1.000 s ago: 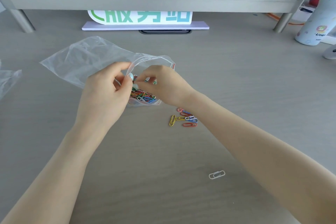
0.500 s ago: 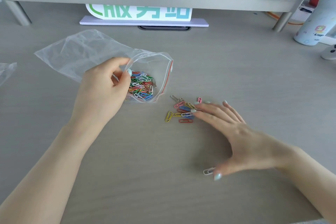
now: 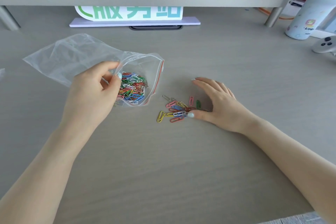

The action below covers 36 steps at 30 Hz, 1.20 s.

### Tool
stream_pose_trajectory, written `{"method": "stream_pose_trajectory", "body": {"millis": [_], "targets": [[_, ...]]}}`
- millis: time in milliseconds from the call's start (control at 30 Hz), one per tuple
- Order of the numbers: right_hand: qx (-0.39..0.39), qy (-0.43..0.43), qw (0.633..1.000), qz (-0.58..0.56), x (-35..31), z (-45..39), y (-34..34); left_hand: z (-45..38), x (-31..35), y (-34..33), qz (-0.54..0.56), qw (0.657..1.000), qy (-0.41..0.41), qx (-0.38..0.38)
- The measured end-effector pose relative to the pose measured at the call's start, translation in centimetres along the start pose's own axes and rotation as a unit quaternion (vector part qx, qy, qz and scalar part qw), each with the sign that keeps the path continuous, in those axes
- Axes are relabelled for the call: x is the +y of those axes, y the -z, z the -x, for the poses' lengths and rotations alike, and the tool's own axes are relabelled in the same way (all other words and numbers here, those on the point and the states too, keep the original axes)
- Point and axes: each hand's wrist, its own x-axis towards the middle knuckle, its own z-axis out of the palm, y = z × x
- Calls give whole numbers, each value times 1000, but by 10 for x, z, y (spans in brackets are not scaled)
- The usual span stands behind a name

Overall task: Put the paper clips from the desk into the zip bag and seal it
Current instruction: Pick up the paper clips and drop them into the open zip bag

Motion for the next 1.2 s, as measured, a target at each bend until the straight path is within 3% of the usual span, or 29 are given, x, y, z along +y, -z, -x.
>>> {"method": "stream_pose_trajectory", "body": {"millis": [167, 367, 733, 933, 1200], "targets": [[-63, 22, 996, -60, 24, 3, 21, -1, -1, 1, 5, 1000, 3, -2], [-36, -12, 997, -71, 44, 5, 28, -1, 0, 2, 3, 1000, -10, 0], [1, 2, 998, -59, 9, -23, 2, -1, 0, 3, 3, 1000, -15, 1], [-8, 4, 1000, 16, -16, 0, -11, -2, 0, 3, 1, 1000, -15, 1], [-20, 3, 999, -48, -30, -5, -15, -2, 0, 2, -8, 1000, -9, 3]]}}
